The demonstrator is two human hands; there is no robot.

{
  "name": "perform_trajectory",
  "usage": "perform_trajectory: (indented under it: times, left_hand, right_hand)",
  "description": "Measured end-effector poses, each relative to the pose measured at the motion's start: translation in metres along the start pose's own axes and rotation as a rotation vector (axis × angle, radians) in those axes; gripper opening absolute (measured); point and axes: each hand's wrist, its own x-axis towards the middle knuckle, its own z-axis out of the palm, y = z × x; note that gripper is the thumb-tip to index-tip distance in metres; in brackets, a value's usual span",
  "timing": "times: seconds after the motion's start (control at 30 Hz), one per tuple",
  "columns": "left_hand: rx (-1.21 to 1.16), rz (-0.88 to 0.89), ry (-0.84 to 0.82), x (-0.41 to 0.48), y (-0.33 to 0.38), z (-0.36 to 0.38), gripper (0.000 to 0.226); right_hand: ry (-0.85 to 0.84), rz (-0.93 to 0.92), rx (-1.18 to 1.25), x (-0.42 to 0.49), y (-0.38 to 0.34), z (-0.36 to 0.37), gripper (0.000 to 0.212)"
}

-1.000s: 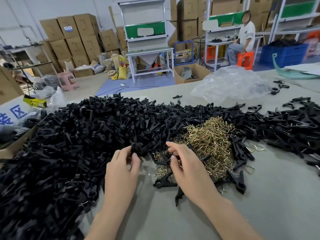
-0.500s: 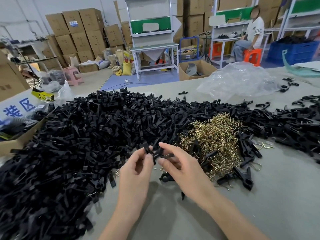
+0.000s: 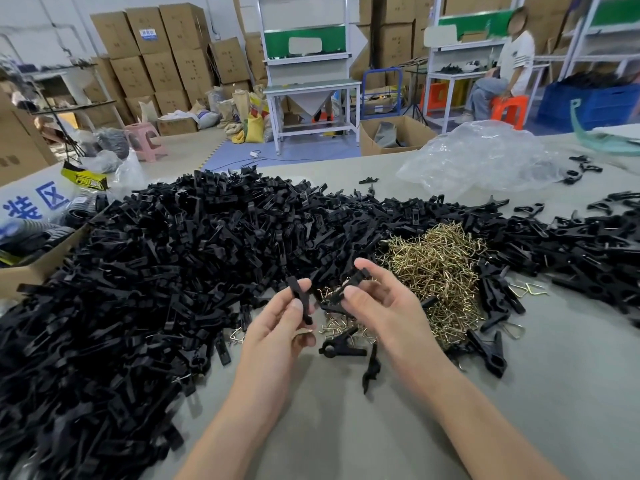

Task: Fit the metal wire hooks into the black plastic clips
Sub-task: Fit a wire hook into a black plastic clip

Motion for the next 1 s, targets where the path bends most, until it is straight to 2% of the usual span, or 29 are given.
perform_trajectory:
  times: [0.1, 0.17, 0.4, 0.57, 0.73, 0.9, 1.0]
  left_hand:
    - [-0.081, -0.007, -0.001, 0.0, 0.002, -0.001, 0.041]
    - [-0.101, -0.001, -0.027, -0.001, 0.003, 0.0, 0.043]
    - [-0.174, -0.088, -0.078, -0.004, 0.006, 0.003, 0.034]
    - [-0.095, -0.032, -0.102, -0.003, 0.001, 0.004, 0.036]
    - [0.055, 0.029, -0.089, -0.001, -0.005, 0.0, 0.035]
    - [0.057, 0.012, -0.12, -0.001, -0.005, -0.003, 0.033]
    - [0.075, 0.013, -0.103, 0.0, -0.004, -0.004, 0.04]
  right_hand:
    - [-0.034, 0.043, 0.079, -0.001, -0.003, -0.002, 0.028]
    - [-0.065, 0.065, 0.113, -0.002, -0.003, -0.001, 0.032]
    - [-0.115, 0.032, -0.016, -0.003, -0.003, 0.001, 0.036]
    - [-0.13, 0.044, -0.023, -0.004, -0.004, 0.0, 0.049]
    - [-0.129, 0.054, -0.036, -0.006, -0.008, 0.002, 0.044]
    - [-0.138, 0.053, -0.045, -0.01, -0.012, 0.003, 0.033]
    - [-0.131, 0.066, -0.033, -0.01, -0.012, 0.004, 0.03]
